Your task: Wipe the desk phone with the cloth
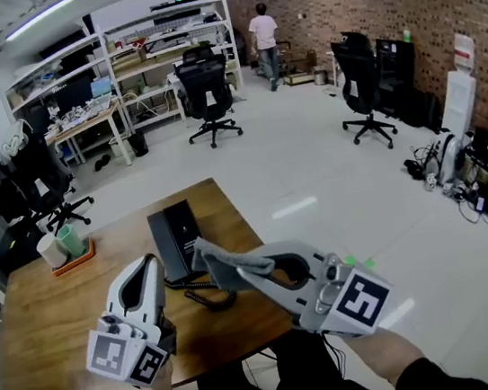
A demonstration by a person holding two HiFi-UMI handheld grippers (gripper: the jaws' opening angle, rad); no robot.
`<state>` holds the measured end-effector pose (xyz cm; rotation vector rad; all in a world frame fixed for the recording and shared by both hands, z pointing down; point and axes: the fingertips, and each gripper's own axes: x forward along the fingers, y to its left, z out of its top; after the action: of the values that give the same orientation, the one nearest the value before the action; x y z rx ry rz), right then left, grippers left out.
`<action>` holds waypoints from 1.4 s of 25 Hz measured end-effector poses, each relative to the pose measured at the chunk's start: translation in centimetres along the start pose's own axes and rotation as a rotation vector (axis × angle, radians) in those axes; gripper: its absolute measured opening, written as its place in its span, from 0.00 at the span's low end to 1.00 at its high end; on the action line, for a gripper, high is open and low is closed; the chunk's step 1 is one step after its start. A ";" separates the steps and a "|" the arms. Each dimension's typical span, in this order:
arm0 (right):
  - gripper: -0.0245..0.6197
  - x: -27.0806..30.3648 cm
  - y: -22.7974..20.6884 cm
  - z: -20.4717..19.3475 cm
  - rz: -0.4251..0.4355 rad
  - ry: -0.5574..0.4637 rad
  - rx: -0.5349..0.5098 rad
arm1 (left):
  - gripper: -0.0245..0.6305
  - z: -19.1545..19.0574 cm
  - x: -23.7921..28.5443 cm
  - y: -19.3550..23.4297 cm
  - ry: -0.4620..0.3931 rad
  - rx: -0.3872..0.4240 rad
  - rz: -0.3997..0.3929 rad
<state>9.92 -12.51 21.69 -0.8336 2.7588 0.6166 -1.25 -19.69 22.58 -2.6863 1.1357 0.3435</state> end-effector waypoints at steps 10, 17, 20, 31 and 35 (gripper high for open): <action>0.07 -1.8 0.7 1.3 0.048 -0.024 0.006 | 0.04 1.7 -0.5 -4.5 -0.030 0.051 -0.026; 0.07 -1.8 1.2 2.0 0.077 -0.033 -0.013 | 0.04 2.6 -0.6 -5.0 -0.043 0.052 -0.022; 0.07 -1.8 1.3 2.0 0.085 -0.034 -0.021 | 0.04 2.7 -0.7 -5.0 -0.042 0.053 -0.020; 0.07 -1.8 1.5 2.5 0.099 -0.046 -0.035 | 0.04 2.6 -1.1 -4.8 -0.099 -0.010 -0.022; 0.07 -1.8 1.2 2.2 0.093 -0.037 -0.050 | 0.04 3.2 -0.1 -4.9 -0.103 0.028 -0.030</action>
<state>10.90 -9.76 20.63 -0.6991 2.7716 0.7130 1.82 -15.39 20.08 -2.6252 1.0620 0.4525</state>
